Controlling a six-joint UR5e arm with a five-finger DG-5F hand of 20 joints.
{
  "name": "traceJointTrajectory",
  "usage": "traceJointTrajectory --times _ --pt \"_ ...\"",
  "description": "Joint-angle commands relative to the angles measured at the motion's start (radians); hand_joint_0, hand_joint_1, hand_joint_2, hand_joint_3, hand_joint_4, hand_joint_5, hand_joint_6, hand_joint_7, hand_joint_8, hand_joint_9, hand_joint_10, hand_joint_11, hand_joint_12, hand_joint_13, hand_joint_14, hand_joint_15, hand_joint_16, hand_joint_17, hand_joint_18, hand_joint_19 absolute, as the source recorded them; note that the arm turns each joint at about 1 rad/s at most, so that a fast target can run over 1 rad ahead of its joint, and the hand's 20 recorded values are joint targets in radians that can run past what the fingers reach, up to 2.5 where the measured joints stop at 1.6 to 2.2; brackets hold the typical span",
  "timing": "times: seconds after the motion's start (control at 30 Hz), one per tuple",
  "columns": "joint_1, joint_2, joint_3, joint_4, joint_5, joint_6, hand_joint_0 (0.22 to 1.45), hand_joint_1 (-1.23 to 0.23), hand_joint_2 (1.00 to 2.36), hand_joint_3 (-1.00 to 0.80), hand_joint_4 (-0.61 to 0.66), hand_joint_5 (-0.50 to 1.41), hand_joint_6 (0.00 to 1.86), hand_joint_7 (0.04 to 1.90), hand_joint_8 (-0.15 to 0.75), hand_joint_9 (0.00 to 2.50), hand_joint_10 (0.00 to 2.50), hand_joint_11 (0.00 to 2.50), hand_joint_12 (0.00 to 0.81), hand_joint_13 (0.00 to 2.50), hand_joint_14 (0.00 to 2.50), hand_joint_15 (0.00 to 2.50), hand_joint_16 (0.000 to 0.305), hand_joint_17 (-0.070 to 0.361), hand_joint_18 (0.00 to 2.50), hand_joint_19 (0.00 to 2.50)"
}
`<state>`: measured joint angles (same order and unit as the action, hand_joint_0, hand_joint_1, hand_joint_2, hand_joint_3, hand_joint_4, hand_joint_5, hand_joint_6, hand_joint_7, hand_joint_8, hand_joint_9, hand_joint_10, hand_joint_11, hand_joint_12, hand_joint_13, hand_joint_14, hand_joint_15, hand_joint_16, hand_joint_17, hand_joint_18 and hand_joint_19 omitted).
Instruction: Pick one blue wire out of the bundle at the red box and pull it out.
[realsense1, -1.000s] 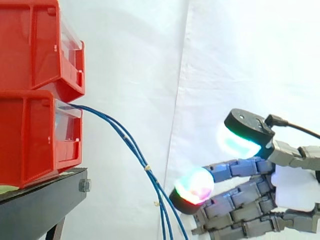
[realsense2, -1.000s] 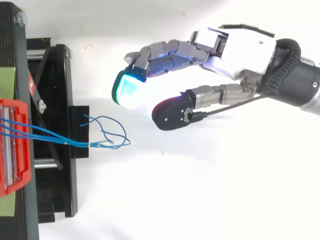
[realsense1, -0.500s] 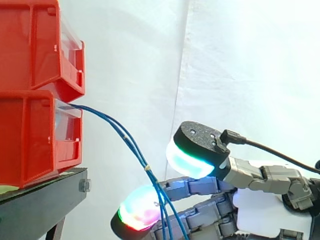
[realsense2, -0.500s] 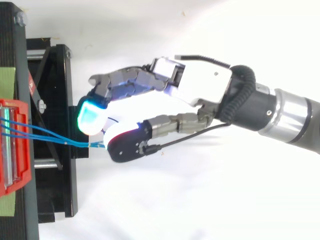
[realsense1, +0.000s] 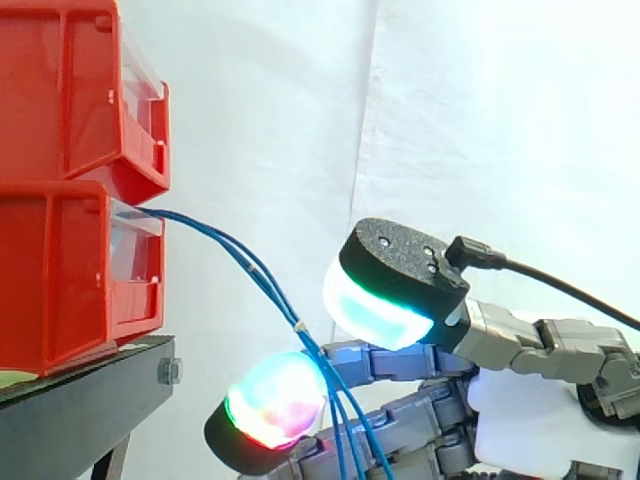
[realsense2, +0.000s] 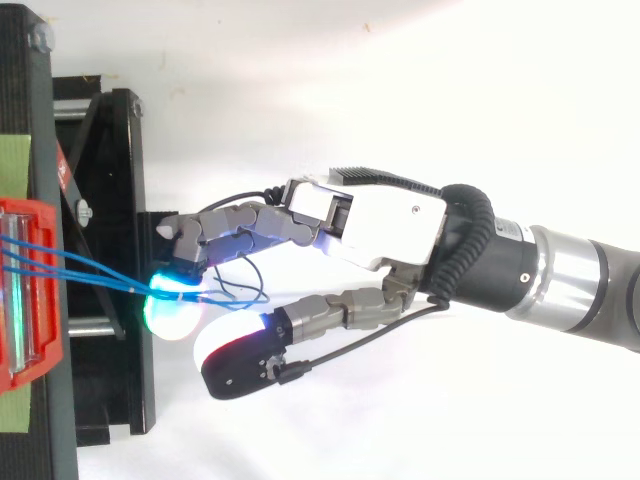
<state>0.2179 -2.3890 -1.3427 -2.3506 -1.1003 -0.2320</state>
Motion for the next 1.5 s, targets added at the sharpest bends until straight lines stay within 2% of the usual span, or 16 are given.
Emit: traceJointTrajectory --times 0.0,0.27,0.53,0.8,1.13,1.47 --pt "0.001 -0.001 0.002 0.008 0.01 0.002 0.55 -0.62 1.01 -0.34 0.38 -0.12 0.5 1.09 0.391 0.77 0.01 0.33 0.433 0.38 0.0 0.08 0.054 0.122 0.39 0.18" --pt "0.001 -0.001 0.002 0.011 0.028 -0.006 0.55 -0.62 1.01 -0.36 0.39 -0.13 0.5 1.09 0.393 0.76 0.01 0.33 0.439 0.39 0.0 0.09 0.055 0.123 0.4 0.18" --pt "0.0 -0.001 0.002 0.011 0.039 -0.029 0.55 -0.62 1.01 -0.34 0.31 -0.11 0.5 1.28 0.397 0.77 0.01 0.34 0.437 0.41 0.0 0.09 0.054 0.123 0.43 0.19" --pt "-0.005 -0.001 0.011 0.027 0.04 -0.052 0.57 -0.66 1.02 -0.21 0.27 -0.17 0.76 0.95 0.394 0.76 0.01 0.35 0.433 0.42 0.0 0.09 0.053 0.12 0.45 0.19" --pt "-0.006 -0.001 0.011 0.025 0.043 -0.052 0.57 -0.66 1.02 -0.22 0.29 -0.18 0.82 0.94 0.395 0.77 0.01 0.36 0.435 0.43 0.0 0.1 0.054 0.121 0.46 0.19" --pt "-0.011 0.001 0.022 0.022 0.04 -0.047 0.57 -0.64 1.0 -0.03 0.27 -0.18 0.9 0.89 0.449 0.8 0.01 0.38 0.504 0.48 0.0 0.11 0.067 0.15 0.55 0.15"
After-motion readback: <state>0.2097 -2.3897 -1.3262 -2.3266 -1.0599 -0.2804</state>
